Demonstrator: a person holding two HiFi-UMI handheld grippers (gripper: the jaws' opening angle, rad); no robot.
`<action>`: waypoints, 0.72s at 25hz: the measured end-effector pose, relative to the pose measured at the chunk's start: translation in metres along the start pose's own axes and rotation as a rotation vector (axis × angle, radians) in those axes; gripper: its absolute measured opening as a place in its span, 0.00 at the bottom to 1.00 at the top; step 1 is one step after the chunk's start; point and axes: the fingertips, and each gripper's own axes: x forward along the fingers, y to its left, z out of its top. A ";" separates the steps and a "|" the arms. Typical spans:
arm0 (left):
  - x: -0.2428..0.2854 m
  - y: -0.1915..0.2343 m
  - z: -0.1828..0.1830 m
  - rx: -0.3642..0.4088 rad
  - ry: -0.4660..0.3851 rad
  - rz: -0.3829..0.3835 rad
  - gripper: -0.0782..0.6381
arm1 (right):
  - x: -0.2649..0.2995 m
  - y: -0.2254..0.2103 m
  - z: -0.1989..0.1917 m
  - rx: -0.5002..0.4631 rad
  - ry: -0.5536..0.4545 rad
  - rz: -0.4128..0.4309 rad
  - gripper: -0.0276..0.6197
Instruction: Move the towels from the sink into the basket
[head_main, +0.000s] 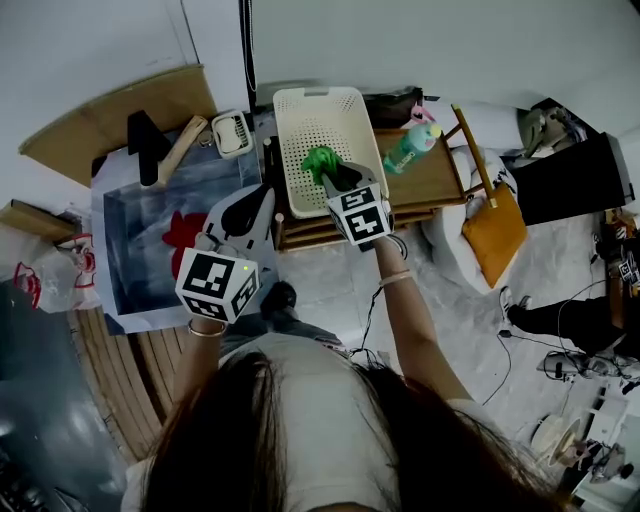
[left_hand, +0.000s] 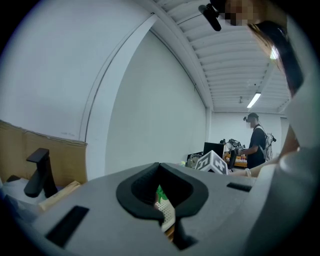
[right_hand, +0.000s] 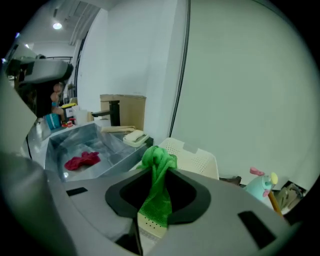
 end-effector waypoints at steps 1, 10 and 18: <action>0.001 0.000 0.000 0.002 0.002 -0.002 0.12 | 0.007 -0.003 -0.005 -0.014 0.022 0.000 0.21; 0.000 0.008 -0.002 0.007 0.016 0.013 0.12 | 0.042 -0.032 -0.030 0.035 0.117 -0.046 0.15; -0.014 0.024 -0.004 0.002 0.025 0.063 0.12 | 0.031 -0.021 -0.025 0.107 0.074 -0.050 0.18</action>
